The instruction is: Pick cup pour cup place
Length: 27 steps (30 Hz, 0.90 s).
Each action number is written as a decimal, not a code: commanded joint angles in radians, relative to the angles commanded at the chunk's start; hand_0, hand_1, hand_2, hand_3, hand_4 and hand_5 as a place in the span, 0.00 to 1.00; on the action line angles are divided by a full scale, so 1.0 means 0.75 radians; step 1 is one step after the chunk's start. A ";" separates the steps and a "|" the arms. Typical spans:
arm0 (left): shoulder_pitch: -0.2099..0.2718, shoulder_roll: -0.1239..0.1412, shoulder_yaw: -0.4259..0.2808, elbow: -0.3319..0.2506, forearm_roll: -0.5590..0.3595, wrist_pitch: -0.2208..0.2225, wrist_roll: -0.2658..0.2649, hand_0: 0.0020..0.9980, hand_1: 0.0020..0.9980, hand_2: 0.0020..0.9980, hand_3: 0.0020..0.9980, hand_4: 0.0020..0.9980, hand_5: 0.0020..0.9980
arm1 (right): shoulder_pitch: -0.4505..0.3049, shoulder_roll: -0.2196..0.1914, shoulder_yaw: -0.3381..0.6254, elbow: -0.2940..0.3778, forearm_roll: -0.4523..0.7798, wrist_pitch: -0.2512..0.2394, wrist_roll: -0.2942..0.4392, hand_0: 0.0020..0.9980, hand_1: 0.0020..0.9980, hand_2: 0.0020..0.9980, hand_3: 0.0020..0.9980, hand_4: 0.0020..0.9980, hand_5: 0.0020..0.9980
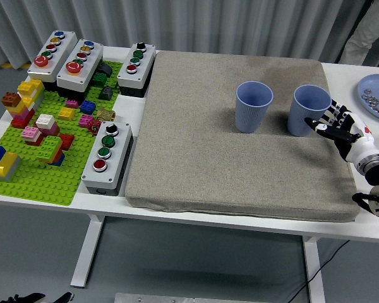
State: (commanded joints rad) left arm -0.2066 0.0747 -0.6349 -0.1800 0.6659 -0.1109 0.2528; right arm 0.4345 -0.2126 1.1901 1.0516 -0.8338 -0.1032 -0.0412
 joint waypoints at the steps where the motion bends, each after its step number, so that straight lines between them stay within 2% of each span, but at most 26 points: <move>1: 0.000 0.000 -0.001 0.000 0.002 0.000 0.000 0.77 0.77 0.83 0.68 0.51 1.00 | 0.000 0.000 -0.001 0.000 0.000 0.000 0.000 0.93 0.88 0.95 0.91 0.85 0.24; 27: -0.008 0.001 0.005 0.000 -0.002 -0.002 0.000 0.77 0.77 0.83 0.68 0.51 1.00 | 0.025 0.015 -0.008 -0.027 -0.003 -0.002 -0.002 0.93 0.88 0.95 0.91 0.85 0.24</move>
State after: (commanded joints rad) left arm -0.2123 0.0751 -0.6309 -0.1800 0.6642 -0.1122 0.2529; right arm 0.4534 -0.2010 1.1840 1.0314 -0.8360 -0.1045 -0.0428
